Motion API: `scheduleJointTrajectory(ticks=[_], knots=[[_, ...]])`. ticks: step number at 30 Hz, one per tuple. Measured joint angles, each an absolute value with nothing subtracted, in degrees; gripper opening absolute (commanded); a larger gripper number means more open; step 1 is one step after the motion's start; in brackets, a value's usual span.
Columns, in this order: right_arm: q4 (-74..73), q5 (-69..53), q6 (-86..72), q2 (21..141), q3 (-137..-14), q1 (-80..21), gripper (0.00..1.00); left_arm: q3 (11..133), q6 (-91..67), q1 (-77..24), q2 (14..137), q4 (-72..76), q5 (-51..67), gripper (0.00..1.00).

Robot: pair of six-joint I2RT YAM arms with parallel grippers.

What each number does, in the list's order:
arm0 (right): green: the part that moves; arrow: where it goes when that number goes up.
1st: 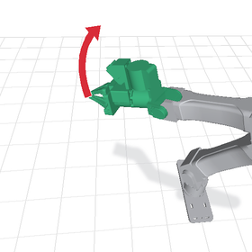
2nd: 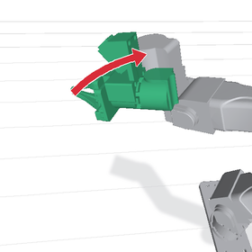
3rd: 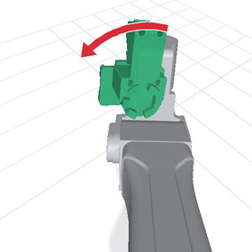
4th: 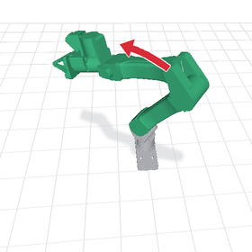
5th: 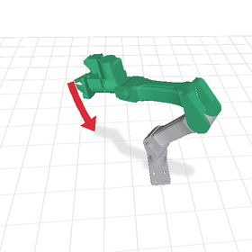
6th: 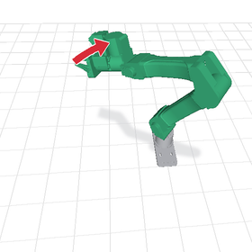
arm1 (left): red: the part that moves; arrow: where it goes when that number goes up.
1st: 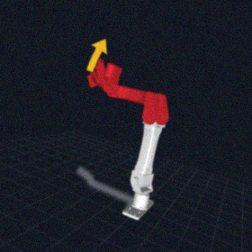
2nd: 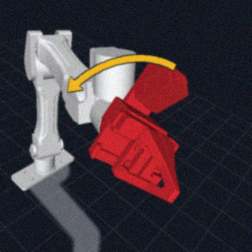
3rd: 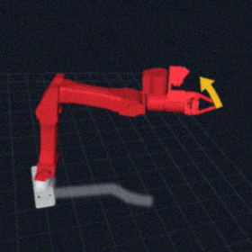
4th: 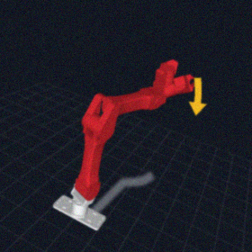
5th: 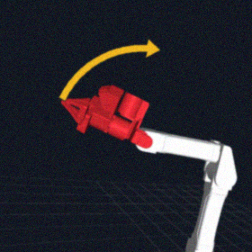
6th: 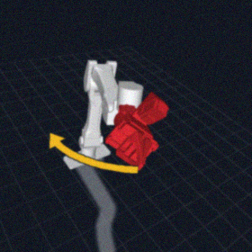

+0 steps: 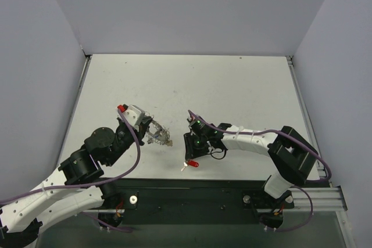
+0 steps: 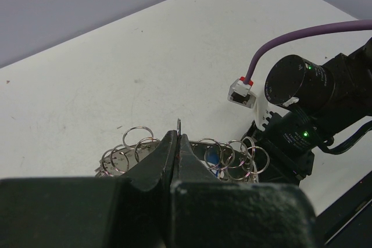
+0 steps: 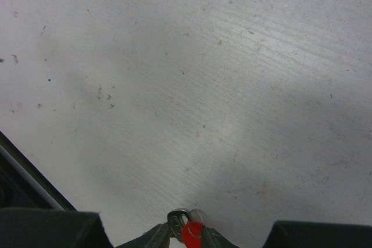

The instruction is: Put the keys on the keyring

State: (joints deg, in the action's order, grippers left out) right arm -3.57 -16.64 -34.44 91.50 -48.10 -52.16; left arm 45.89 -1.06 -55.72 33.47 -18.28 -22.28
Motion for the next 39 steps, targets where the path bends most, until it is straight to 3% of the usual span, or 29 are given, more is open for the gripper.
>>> scheduleJointTrajectory(ticks=[12, 21, 31, 39], knots=[[-3.6, -16.5, -34.5, 91.6, -47.8, -52.1, 0.35, 45.9, -1.1, -55.7, 33.5, -18.3, -22.3, 0.0], [-1.7, -17.2, -35.0, 93.8, -47.6, -52.1, 0.32, 45.9, -1.1, -55.7, 33.4, -18.3, -22.2, 0.0], [1.2, -18.6, -36.0, 95.4, -47.6, -51.9, 0.17, 45.9, -1.1, -55.7, 33.3, -18.3, -22.2, 0.0], [1.2, -18.7, -36.0, 95.5, -47.6, -51.8, 0.16, 45.9, -1.1, -55.7, 33.3, -18.3, -22.2, 0.0]])
